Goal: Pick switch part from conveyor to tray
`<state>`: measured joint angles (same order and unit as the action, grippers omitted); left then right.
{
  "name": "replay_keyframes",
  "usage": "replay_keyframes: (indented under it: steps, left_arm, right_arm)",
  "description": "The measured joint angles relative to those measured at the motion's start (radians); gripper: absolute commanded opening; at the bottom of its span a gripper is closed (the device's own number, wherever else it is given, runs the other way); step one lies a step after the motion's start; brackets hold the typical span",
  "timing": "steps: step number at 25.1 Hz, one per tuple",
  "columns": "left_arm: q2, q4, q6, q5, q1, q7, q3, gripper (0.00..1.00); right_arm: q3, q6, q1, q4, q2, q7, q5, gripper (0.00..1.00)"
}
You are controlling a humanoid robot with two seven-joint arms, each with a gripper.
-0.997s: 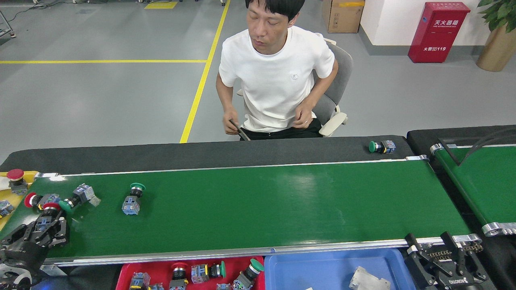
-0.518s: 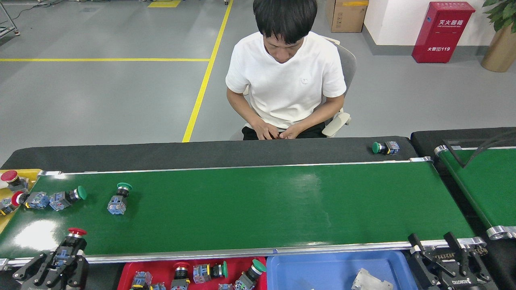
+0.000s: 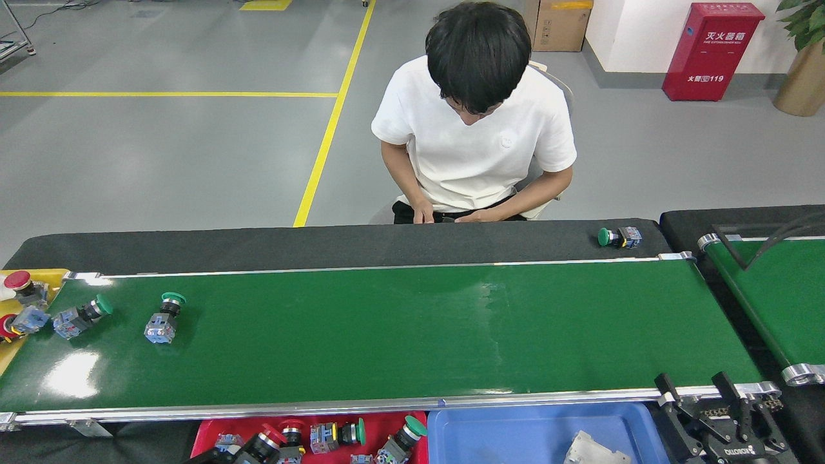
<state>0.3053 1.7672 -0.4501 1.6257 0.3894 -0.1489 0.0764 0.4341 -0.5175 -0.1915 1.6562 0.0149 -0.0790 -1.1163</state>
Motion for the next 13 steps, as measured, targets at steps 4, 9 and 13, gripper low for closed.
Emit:
replay_keyframes:
  steps: [4,9,13]
  left_arm:
    - [-0.006,0.000,-0.001,0.002,-0.002,-0.004,0.003,1.00]
    - [-0.040,0.000,-0.003,-0.043,-0.002,-0.005,-0.079,1.00]
    - [-0.064,0.000,-0.003,-0.167,0.006,0.001,-0.244,1.00]
  right_arm:
    - [-0.009,0.008,-0.002,0.000,0.041,0.010,0.014,0.96]
    - [-0.109,0.085,-0.037,0.001,0.154,0.049,0.099,0.95]
    - [-0.205,0.219,-0.037,0.003,0.234,0.073,0.107,0.98]
